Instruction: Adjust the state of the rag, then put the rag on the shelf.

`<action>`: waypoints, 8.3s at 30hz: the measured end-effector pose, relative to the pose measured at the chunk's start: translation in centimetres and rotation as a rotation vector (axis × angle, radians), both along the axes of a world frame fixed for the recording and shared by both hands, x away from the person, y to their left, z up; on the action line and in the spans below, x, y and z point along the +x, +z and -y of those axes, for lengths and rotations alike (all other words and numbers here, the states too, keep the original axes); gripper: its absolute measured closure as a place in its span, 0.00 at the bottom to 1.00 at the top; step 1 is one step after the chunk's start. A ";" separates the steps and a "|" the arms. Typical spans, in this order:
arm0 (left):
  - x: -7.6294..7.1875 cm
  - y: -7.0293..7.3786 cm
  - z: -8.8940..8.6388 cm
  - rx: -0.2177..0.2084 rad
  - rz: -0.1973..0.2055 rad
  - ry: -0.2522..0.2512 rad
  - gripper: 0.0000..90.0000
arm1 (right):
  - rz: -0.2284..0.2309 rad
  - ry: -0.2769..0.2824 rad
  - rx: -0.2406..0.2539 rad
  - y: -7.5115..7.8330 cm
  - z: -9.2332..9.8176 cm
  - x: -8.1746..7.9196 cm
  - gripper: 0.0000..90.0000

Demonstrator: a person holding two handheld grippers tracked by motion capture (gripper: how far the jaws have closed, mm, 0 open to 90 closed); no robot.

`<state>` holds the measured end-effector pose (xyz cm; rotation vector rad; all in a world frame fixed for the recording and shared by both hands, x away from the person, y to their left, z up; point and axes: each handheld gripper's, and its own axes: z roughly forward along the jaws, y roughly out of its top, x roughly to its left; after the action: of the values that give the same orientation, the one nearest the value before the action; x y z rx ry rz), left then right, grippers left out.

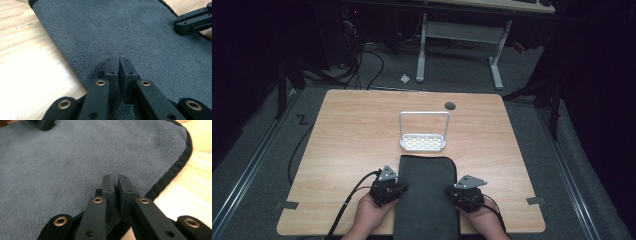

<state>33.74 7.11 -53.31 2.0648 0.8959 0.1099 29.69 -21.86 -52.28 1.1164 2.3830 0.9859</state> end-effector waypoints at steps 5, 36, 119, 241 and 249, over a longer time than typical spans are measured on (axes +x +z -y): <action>-1.0 0.1 -0.5 -0.023 -0.026 -0.019 0.87 | 0.005 0.024 0.041 0.2 0.3 -1.0 0.82; 6.8 0.5 -0.1 -0.029 0.018 0.177 0.49 | 0.089 -0.050 0.084 0.4 0.9 -0.2 0.56; 4.4 8.7 -0.8 -0.219 0.296 0.178 0.91 | 0.308 -0.117 0.167 6.8 -1.8 4.8 0.88; 20.7 12.0 0.0 -0.022 0.300 0.178 0.93 | 0.381 -0.117 0.052 12.5 -0.3 22.2 0.88; 20.7 10.3 -1.9 -0.034 0.229 0.237 0.93 | 0.354 -0.207 0.075 11.6 1.1 22.5 0.99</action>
<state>54.40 9.04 -42.97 1.8629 0.9875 0.4461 52.16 -22.93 -40.70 1.0849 1.9264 1.1032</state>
